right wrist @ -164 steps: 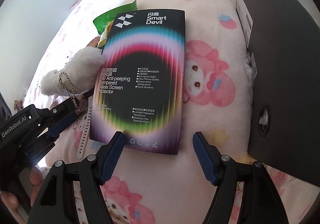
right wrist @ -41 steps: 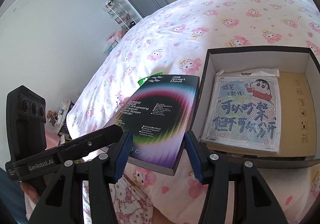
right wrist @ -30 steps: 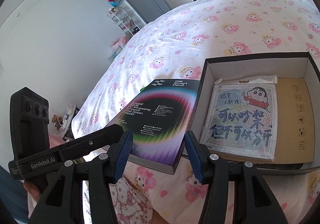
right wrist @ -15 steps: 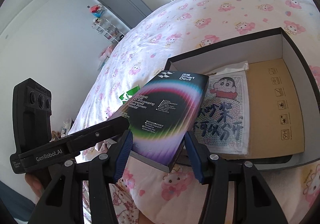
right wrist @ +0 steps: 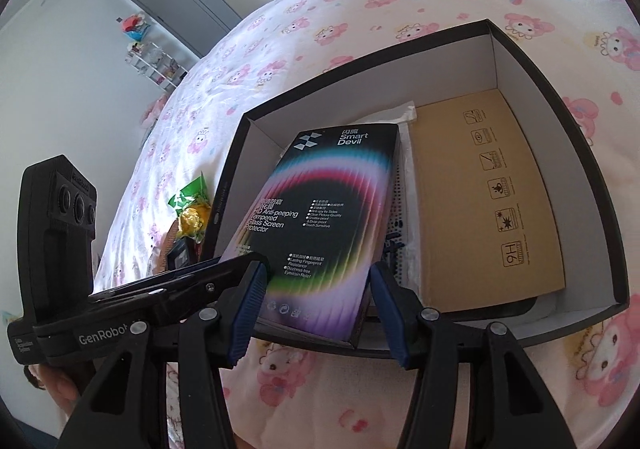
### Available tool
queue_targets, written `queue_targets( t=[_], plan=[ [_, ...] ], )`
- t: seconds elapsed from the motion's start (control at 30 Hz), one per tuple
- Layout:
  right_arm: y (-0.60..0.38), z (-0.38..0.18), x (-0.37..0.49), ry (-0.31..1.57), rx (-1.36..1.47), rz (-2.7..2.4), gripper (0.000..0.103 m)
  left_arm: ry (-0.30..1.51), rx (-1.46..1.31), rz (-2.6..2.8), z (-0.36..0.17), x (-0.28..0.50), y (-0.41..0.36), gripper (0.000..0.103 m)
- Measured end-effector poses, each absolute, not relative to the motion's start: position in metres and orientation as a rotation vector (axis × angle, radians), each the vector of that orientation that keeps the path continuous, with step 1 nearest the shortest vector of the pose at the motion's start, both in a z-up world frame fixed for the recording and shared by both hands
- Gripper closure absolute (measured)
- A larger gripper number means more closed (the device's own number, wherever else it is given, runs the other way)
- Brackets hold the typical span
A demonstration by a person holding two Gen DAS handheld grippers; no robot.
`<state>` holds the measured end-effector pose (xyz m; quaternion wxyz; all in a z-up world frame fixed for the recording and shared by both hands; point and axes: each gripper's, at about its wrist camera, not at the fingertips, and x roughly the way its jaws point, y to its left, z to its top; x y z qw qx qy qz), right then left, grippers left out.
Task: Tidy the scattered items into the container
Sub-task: 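Lift the Smart Devil box and carry it over the black box, then lower the Smart Devil box into the black box beside the kit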
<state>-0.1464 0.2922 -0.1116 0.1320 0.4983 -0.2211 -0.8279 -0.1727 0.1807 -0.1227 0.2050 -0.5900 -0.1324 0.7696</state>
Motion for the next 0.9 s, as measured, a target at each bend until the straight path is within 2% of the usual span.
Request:
queue_targets(
  t=[0.07, 0.17, 0.5, 0.77, 0.9],
  plan=[
    [0.29, -0.112, -0.146, -0.612, 1.462, -2.437, 0.052, -0.405, -1.674, 2.137, -0.13, -0.177, 0.18, 0.058],
    [0.281, -0.113, -0.146, -0.534, 1.473, -2.471, 0.054, -0.427, -1.696, 2.115, -0.138, -0.18, 0.182, 0.067],
    [0.295, -0.115, -0.153, -0.504, 1.518, -2.583, 0.055, -0.344, -1.644, 2.28, -0.126, -0.177, 0.178, 0.068],
    [0.293, -0.118, -0.183, -0.167, 1.67, -2.744, 0.054, -0.207, -1.751, 2.378, -0.135, -0.195, 0.19, 0.071],
    [0.307, -0.129, -0.177, -0.323, 1.706, -2.674, 0.054, -0.287, -1.774, 2.272, -0.145, -0.196, 0.197, 0.071]
  ],
)
